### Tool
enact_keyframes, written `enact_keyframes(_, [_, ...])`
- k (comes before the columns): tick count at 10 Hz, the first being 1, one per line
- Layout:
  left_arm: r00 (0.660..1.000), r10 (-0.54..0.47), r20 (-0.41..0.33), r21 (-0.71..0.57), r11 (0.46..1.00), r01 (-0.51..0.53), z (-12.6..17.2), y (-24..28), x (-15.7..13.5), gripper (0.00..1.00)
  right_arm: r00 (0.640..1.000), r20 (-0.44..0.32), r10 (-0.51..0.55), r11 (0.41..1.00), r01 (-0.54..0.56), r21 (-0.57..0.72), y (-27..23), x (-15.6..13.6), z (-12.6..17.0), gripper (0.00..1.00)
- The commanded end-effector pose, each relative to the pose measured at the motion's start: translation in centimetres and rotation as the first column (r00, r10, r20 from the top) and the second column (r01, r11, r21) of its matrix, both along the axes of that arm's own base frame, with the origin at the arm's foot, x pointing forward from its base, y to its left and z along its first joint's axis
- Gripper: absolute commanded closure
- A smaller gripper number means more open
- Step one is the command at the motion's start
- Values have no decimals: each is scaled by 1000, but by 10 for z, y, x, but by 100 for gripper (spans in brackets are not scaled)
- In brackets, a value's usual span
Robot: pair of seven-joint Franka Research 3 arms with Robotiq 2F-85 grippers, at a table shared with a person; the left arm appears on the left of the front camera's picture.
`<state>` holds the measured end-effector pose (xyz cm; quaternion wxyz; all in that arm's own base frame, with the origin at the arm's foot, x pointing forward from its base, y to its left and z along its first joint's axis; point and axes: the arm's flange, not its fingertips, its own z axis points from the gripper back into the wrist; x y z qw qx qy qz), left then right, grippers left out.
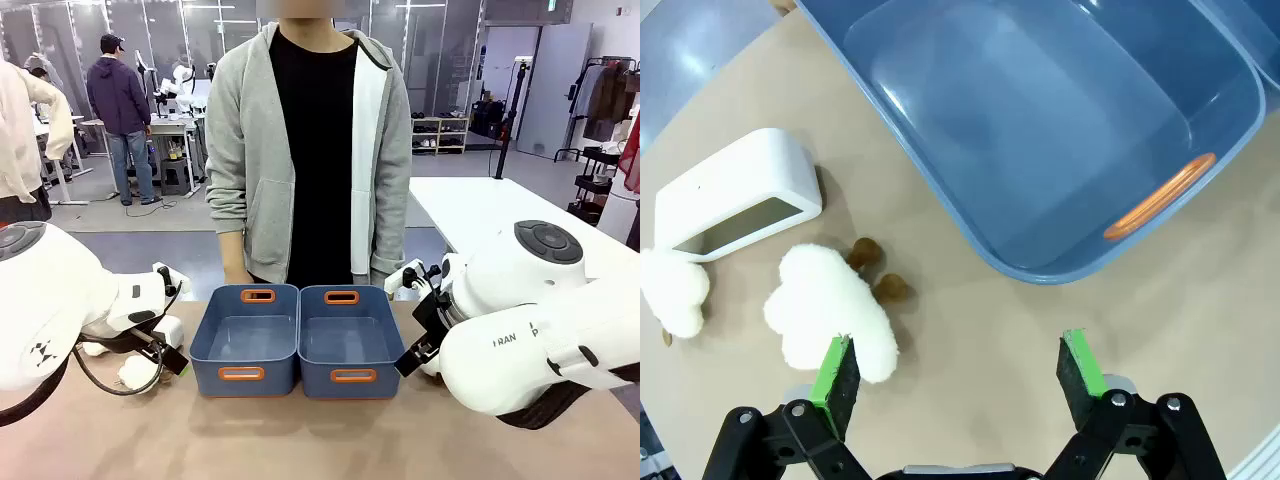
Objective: Sort the digital clocks into the basket.
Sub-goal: Pick up the Digital clock from the table and place it into the empty Plastic storage basket.
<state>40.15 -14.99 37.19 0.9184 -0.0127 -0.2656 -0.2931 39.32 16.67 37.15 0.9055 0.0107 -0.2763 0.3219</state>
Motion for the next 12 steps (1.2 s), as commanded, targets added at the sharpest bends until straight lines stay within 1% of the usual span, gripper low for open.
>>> enact_keyframes(1, [1000, -1, 0, 0, 1000, 1, 0, -1, 0, 0, 1000, 0, 0, 1000, 0, 0, 0, 0, 0, 0])
enact_keyframes(9, [1000, -2, 0, 1, 1000, 2, 0, -1, 0, 0, 1000, 1, 2, 1000, -2, -1, 0, 0, 0, 0])
enact_keyframes(10, [1000, -21, 18, 62, 998, 20, 32, 1, 9, 0, 1000, -16, 3, 999, -2, 47, 1, 10, 32, 0])
enact_keyframes(11, [1000, -27, -1, 40, 999, 27, 61, 6, 16, 0, 999, -45, 10, 996, -6, 86, 1, 18, 52, 0])
enact_keyframes(12, [998, -47, -49, -15, 999, 46, 81, 13, 19, 0, 995, -94, 35, 989, -22, 145, 1, 24, 69, 0])
